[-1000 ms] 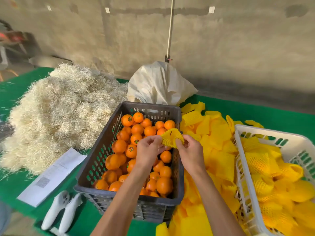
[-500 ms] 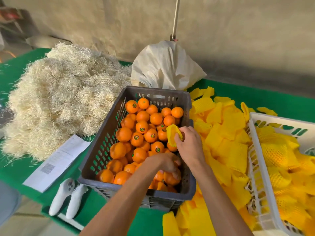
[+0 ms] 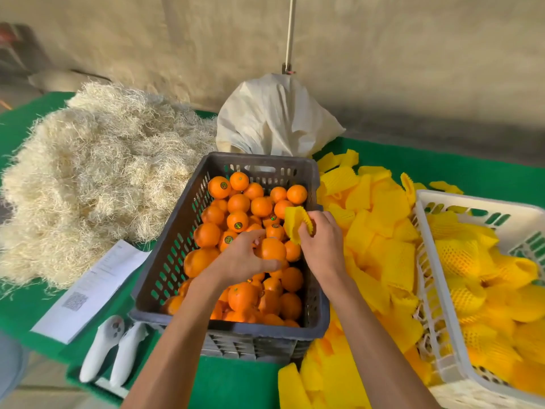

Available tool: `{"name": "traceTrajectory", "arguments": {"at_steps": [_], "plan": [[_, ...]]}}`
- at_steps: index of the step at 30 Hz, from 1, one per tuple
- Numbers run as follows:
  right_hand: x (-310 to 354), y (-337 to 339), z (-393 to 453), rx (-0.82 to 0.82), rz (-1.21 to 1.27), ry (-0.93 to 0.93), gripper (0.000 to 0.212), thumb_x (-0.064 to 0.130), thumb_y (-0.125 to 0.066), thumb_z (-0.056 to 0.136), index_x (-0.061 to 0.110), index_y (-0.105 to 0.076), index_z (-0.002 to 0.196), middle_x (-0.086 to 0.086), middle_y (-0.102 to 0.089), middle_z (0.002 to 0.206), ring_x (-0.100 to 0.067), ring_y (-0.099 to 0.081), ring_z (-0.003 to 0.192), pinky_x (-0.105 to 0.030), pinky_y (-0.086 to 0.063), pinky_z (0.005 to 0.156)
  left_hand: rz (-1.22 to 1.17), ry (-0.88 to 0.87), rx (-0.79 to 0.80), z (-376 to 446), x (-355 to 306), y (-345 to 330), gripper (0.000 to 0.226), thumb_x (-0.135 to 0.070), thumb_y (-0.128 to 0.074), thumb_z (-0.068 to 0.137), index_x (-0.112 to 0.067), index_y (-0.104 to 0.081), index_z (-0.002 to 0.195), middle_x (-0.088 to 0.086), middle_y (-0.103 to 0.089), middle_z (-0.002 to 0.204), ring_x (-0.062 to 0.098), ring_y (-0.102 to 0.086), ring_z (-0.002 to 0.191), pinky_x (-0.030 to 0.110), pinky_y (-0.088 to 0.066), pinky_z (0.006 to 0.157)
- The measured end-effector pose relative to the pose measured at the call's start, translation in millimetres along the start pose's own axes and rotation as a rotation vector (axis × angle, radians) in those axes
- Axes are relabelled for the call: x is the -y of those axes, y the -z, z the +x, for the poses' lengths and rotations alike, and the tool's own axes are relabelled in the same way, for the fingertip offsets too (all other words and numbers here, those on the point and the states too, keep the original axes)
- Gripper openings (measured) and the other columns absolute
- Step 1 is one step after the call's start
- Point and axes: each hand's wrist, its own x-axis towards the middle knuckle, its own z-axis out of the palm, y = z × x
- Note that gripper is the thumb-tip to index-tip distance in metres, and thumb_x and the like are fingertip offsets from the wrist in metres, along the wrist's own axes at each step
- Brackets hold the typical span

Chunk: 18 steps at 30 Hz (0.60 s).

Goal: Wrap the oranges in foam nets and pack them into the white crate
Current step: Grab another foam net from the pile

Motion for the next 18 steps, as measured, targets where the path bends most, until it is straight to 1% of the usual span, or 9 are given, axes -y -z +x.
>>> {"name": "traceTrajectory", "arguments": {"at_steps": [2, 3, 5, 7, 8, 10, 13, 16, 18], "plan": [[5, 0, 2, 0.005, -0.050, -0.002, 0.020, 0.019, -0.060, 0.100, 0.010, -0.066, 0.117, -0.005, -0.059, 0.110, -0.018, -0.059, 0.098, -0.019, -0.040, 0.074, -0.221, -0.050, -0.146, -19, -4, 13, 0.063, -0.057, -0.081, 0.068, -0.041, -0.063, 0.126, -0.021, -0.065, 0.116, -0.003, -0.064, 0.100, 0.013, -0.051, 0.073], [7, 0, 3, 0.021, -0.084, -0.005, 0.022, 0.022, -0.060, 0.100, 0.011, -0.065, 0.119, -0.005, -0.059, 0.113, -0.019, -0.060, 0.099, -0.022, -0.044, 0.074, -0.373, -0.064, -0.177, -24, -8, 15, 0.060, -0.059, -0.079, 0.067, -0.042, -0.066, 0.123, -0.020, -0.069, 0.115, -0.004, -0.065, 0.103, 0.013, -0.054, 0.074], [13, -1, 3, 0.045, -0.130, -0.012, 0.025, 0.026, -0.061, 0.099, 0.014, -0.065, 0.121, -0.003, -0.058, 0.117, -0.020, -0.061, 0.101, -0.027, -0.048, 0.073, -0.711, -0.062, -0.162, -27, -17, 9, 0.060, -0.053, -0.080, 0.070, -0.032, -0.071, 0.126, -0.008, -0.073, 0.123, 0.012, -0.069, 0.113, 0.029, -0.060, 0.087], [18, 0, 3, 0.080, -0.119, 0.003, 0.030, 0.025, -0.070, 0.093, 0.016, -0.065, 0.121, -0.003, -0.058, 0.118, -0.023, -0.061, 0.103, -0.030, -0.049, 0.075, -0.886, -0.046, -0.118, -25, -30, -2, 0.058, -0.047, -0.081, 0.073, -0.024, -0.073, 0.126, 0.002, -0.072, 0.128, 0.023, -0.067, 0.121, 0.049, -0.058, 0.101], [19, 0, 2, 0.107, -0.094, 0.018, 0.032, 0.023, -0.074, 0.088, 0.015, -0.066, 0.118, -0.004, -0.058, 0.115, -0.024, -0.061, 0.103, -0.032, -0.049, 0.076, -0.923, -0.041, -0.100, -24, -36, -9, 0.055, -0.048, -0.082, 0.073, -0.027, -0.074, 0.124, 0.001, -0.071, 0.130, 0.023, -0.065, 0.123, 0.050, -0.057, 0.102], [18, 0, -1, 0.154, -0.002, 0.008, 0.029, 0.022, -0.078, 0.083, 0.014, -0.066, 0.109, -0.002, -0.058, 0.108, -0.024, -0.060, 0.099, -0.035, -0.048, 0.074, -1.013, -0.012, -0.066, -20, -45, -20, 0.057, -0.054, -0.083, 0.070, -0.034, -0.073, 0.123, -0.002, -0.069, 0.132, 0.024, -0.064, 0.125, 0.043, -0.060, 0.094], [13, 3, 1, 0.157, 0.090, -0.043, 0.020, 0.017, -0.075, 0.084, 0.016, -0.066, 0.102, 0.001, -0.057, 0.102, -0.022, -0.060, 0.097, -0.031, -0.043, 0.072, -1.182, 0.056, -0.005, -14, -48, -28, 0.078, -0.059, -0.082, 0.070, -0.030, -0.058, 0.138, 0.004, -0.064, 0.141, 0.026, -0.066, 0.125, 0.039, -0.062, 0.085], [8, 8, 6, 0.194, 0.133, -0.071, 0.026, 0.009, -0.072, 0.086, 0.019, -0.069, 0.109, 0.002, -0.063, 0.110, -0.018, -0.060, 0.105, -0.029, -0.047, 0.083, -1.168, 0.093, -0.016, -10, -52, -28, 0.073, -0.060, -0.079, 0.071, -0.033, -0.057, 0.136, 0.005, -0.062, 0.138, 0.024, -0.070, 0.118, 0.041, -0.062, 0.083], [5, 10, 10, 0.243, 0.186, -0.116, 0.026, 0.010, -0.069, 0.091, 0.020, -0.071, 0.115, 0.002, -0.068, 0.114, -0.016, -0.062, 0.107, -0.031, -0.051, 0.088, -1.117, 0.123, -0.060, -6, -51, -27, 0.065, -0.059, -0.077, 0.074, -0.034, -0.059, 0.131, 0.005, -0.062, 0.137, 0.025, -0.069, 0.118, 0.045, -0.060, 0.091]]}}
